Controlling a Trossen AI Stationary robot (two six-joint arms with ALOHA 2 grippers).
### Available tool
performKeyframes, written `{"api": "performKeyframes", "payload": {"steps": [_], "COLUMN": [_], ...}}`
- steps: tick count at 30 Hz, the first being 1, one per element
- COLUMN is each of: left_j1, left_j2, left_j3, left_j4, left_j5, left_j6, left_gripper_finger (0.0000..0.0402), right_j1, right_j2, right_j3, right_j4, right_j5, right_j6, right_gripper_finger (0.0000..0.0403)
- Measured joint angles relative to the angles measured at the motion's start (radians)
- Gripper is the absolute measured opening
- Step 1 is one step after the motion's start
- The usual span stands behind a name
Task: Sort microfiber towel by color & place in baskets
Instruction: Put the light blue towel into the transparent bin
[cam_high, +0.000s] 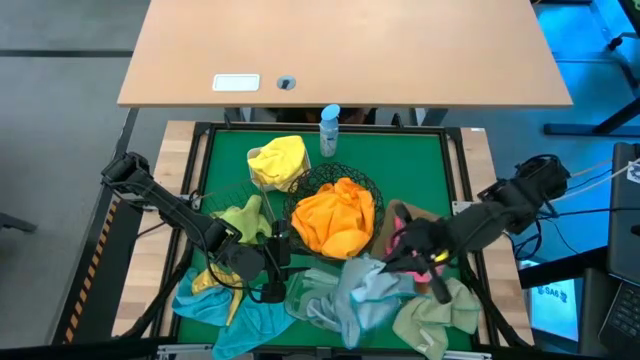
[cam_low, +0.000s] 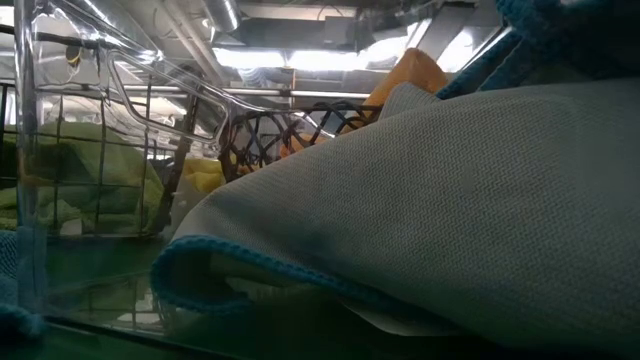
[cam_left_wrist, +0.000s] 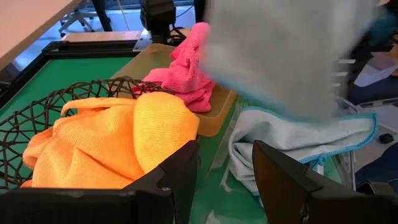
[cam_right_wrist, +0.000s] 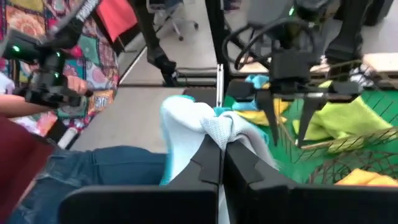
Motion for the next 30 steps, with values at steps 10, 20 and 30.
{"api": "performKeyframes", "payload": {"steps": [10, 20, 30], "left_j1": [0.000, 0.000, 0.000], "left_j2": [0.000, 0.000, 0.000], "left_j3": [0.000, 0.000, 0.000], "left_j4": [0.000, 0.000, 0.000], "left_j5": [0.000, 0.000, 0.000], "left_j6": [0.000, 0.000, 0.000], "left_gripper_finger": [0.0147, 0.0147, 0.0147], "right_j1": [0.019, 0.019, 0.018], "right_j2": [0.111, 0.228, 0.302], "right_j3": [0.000, 0.000, -0.001], "right_j4": [-0.043, -0.076, -0.152], "right_j5": [-0.009, -0.070, -0.099], "right_j6": [-0.003, -0.004, -0.108], "right_gripper_finger": [0.0001, 0.0001, 0.0001]}}
